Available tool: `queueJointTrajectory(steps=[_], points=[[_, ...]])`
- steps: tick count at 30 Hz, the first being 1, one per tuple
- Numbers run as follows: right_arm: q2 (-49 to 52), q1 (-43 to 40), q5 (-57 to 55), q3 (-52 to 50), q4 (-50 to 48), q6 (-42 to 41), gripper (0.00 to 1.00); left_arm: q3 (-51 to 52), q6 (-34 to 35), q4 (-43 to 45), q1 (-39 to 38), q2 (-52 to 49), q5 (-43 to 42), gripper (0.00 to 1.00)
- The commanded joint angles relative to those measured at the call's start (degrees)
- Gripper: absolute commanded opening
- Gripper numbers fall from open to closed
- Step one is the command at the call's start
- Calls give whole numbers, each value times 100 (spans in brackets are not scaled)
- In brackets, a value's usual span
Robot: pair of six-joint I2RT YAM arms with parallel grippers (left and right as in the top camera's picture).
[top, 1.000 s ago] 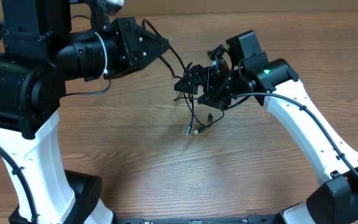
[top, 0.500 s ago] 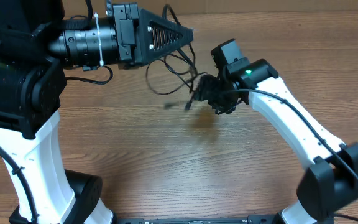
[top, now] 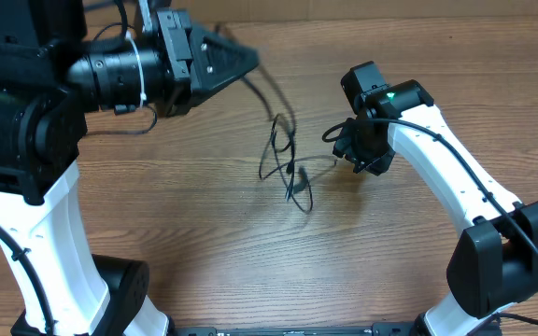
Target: Untangle cables
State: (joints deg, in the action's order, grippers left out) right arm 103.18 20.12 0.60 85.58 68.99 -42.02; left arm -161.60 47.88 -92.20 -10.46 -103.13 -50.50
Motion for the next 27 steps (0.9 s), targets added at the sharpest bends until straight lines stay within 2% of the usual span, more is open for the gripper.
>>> queueJointTrajectory(steps=[1, 3, 7, 9, 10, 12, 16, 21, 25, 27], points=[[-42, -28, 750, -11, -240, 839, 61, -50, -348, -219, -94, 39, 1318, 4], [-39, -28, 1392, 0, -387, 1222, 68, -50, -420, -232, -122, 39, 1353, 4], [-42, -26, 2758, 0, -595, 1617, 69, -50, -136, -232, -120, 39, 1565, 4], [-42, -26, 3327, 0, -684, 1906, 74, -50, -105, -236, -120, 39, 1637, 4], [-42, -26, 3421, 0, -702, 1963, 79, -50, -190, -240, -122, 39, 1637, 4], [-39, -26, 3322, 0, -730, 1958, 100, -50, -483, -350, -138, 39, 1655, 4], [-39, -44, 2734, 0, -859, 1958, 100, 28, -1392, -459, -326, 39, 1770, 4], [-39, -48, 2487, 0, -879, 1961, 100, 343, -1547, -459, -791, 39, 2166, 4], [-39, -48, 2385, -2, -839, 1961, 100, 691, -1578, -459, -1226, 39, 3163, 4], [-39, -79, 2096, 0, -662, 1961, 100, 874, -1576, -461, -1375, 42, 3936, 4]])
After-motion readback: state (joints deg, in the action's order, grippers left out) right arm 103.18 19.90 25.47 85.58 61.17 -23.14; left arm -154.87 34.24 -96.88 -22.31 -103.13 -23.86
